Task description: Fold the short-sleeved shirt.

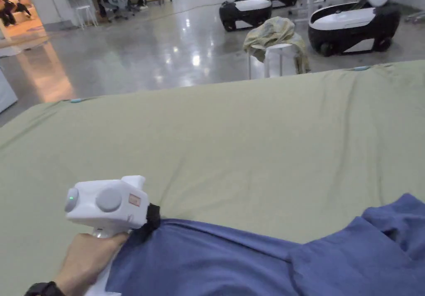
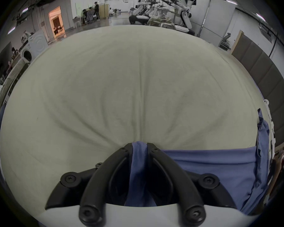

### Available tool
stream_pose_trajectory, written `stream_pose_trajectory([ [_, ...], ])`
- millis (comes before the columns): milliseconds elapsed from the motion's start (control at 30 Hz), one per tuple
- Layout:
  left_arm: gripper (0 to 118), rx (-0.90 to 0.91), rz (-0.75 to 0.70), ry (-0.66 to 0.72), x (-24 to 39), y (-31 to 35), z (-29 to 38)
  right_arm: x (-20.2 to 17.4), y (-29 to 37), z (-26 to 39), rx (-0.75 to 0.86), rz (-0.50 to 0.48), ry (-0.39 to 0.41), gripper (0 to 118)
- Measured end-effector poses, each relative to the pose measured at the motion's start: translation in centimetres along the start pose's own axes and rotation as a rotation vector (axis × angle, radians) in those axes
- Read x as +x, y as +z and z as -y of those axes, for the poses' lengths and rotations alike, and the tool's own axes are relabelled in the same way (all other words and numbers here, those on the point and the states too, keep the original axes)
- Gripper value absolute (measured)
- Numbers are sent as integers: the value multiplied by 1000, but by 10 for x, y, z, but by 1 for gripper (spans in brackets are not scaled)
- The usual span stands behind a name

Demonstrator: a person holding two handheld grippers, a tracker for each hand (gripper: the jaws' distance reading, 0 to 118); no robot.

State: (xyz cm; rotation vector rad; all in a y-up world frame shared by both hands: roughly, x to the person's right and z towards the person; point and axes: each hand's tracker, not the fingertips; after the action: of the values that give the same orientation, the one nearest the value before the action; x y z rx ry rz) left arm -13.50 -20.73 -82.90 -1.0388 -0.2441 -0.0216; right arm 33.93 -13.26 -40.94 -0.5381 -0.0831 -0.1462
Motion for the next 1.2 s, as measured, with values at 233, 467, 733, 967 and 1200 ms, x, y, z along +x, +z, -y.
stream_pose_trajectory([
  [233,13,-32,-30,-37,11,2,-1,58,-132,-61,-251,-42,-185,101],
  [467,13,-38,-8,-13,8,7,2,70,-235,-49,-541,100,-151,81],
  [733,6,21,14,11,2,17,8,47,-216,-61,-494,176,-12,1],
  [967,5,361,137,-29,4,169,29,9,-111,-110,-201,63,32,1],
  [1200,5,700,156,-100,4,345,51,-29,-9,-178,108,10,77,1],
])
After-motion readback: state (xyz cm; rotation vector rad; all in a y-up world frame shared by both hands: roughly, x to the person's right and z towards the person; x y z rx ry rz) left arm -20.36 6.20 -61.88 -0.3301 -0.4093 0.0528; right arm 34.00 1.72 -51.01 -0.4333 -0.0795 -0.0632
